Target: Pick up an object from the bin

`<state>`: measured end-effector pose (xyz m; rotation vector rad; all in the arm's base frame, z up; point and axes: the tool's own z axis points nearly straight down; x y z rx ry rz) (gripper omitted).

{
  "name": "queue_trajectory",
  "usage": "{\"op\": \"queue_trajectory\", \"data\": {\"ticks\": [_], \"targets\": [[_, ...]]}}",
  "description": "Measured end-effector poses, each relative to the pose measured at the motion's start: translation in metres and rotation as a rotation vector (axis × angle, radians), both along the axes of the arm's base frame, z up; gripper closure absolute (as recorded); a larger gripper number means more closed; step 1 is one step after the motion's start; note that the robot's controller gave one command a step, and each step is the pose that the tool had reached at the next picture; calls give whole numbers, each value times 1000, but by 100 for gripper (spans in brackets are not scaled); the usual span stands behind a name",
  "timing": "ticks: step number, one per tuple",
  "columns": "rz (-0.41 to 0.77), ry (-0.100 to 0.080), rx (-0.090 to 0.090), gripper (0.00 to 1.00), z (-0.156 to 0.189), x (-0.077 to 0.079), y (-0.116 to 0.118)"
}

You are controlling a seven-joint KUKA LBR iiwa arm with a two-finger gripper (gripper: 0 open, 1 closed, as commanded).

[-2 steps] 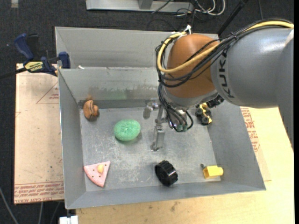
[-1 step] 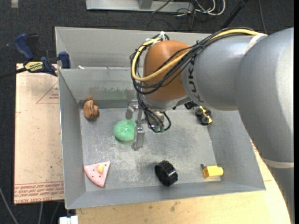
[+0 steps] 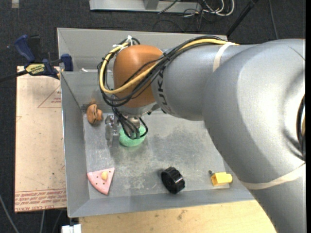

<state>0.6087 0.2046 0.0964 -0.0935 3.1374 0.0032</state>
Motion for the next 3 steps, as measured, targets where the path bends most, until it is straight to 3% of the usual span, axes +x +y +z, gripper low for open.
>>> {"op": "queue_trajectory", "data": {"ticks": [1, 2, 3], "targets": [[-1, 0, 0, 0, 0, 0, 0], [-1, 0, 0, 0, 0, 0, 0], [-21, -1, 2, 0, -16, -28, -43]]}}
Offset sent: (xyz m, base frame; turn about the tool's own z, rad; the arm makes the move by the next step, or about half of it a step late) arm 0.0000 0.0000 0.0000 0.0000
